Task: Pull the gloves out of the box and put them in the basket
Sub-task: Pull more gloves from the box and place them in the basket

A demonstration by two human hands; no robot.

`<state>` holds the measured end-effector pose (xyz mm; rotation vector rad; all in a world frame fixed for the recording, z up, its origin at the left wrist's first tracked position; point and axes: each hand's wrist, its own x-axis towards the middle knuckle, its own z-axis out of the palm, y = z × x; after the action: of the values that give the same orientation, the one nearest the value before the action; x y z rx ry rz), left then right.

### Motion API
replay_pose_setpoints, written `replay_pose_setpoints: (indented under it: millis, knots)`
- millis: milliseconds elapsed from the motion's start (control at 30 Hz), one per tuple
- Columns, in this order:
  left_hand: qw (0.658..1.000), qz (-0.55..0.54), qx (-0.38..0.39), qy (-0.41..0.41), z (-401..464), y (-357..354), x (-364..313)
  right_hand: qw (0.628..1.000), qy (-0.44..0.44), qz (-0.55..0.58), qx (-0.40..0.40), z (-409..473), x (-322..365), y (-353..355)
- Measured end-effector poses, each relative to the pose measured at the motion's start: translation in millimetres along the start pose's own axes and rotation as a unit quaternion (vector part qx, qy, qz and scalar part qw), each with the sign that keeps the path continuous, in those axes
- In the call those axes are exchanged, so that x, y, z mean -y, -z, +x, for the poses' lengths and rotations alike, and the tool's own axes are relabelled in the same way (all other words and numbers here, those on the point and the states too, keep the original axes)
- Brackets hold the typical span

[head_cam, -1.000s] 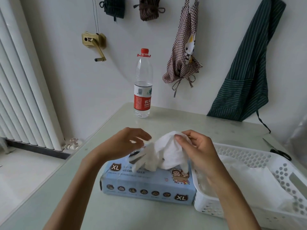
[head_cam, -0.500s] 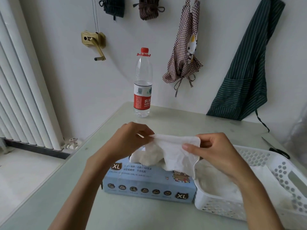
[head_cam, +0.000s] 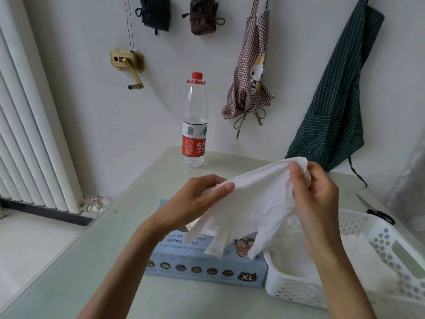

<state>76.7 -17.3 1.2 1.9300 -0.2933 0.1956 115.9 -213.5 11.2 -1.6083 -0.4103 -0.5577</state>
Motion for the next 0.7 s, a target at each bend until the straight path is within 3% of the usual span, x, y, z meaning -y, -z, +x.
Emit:
replay_pose_setpoints:
  millis: [200,333,433,600,700]
  knots:
    - [0.998,0.038,-0.042,-0.025,5,4,5,0.998,0.039,-0.047,-0.028,6,6,21]
    - [0.995,0.074,-0.028,-0.051,15,-2,-24,0.994,0.063,-0.083,-0.020,18,27,51]
    - [0.992,0.079,-0.062,-0.071,33,-17,-38,0.986,0.101,-0.128,-0.025,32,37,70]
    - [0.991,-0.084,-0.103,-0.013,57,-78,-59,0.948,0.165,-0.256,-0.088,44,52,100]
    - [0.979,-0.125,-0.162,-0.003,58,-109,-63,0.931,0.173,-0.311,-0.086,43,52,105]
